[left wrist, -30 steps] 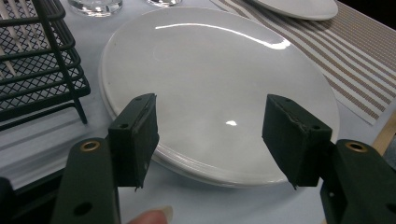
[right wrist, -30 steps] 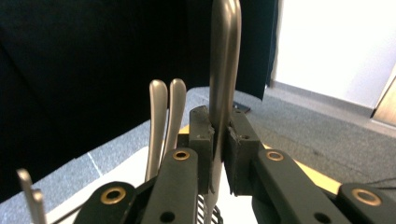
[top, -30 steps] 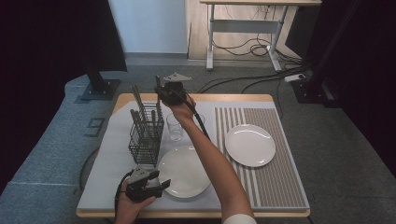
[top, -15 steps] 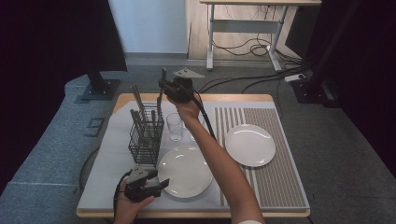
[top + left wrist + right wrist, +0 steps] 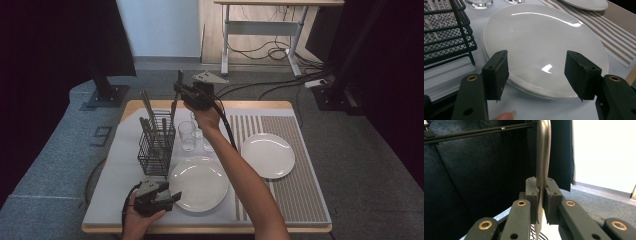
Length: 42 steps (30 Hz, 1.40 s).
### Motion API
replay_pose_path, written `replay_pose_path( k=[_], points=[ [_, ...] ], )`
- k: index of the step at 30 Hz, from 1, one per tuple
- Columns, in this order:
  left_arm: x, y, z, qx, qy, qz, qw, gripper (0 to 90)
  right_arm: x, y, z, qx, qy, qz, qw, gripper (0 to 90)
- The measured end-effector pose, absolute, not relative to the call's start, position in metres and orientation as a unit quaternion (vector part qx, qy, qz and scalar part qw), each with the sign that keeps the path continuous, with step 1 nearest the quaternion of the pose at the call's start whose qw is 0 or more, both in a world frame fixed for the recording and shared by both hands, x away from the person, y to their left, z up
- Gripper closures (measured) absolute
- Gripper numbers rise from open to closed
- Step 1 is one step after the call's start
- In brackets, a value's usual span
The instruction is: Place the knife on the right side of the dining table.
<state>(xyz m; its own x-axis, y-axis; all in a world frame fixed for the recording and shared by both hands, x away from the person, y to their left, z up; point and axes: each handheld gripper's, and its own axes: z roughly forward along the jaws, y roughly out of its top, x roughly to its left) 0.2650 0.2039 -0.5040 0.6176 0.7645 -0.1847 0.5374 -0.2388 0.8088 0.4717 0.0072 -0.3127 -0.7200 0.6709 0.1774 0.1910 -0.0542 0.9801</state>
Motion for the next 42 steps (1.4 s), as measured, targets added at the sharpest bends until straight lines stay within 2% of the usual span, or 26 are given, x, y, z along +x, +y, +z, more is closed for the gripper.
replay_pose_path(
  k=[14,42],
  points=[
    [0.265,0.203,-0.504,0.778,0.419,0.127,0.451,36.0,0.459,-0.013,-0.303,0.314,0.651,0.662,0.197,83.0],
    [0.265,0.202,-0.506,0.78,0.419,0.126,0.447,36.0,0.44,-0.034,-0.299,0.299,0.647,0.677,0.183,83.0]
  ],
)
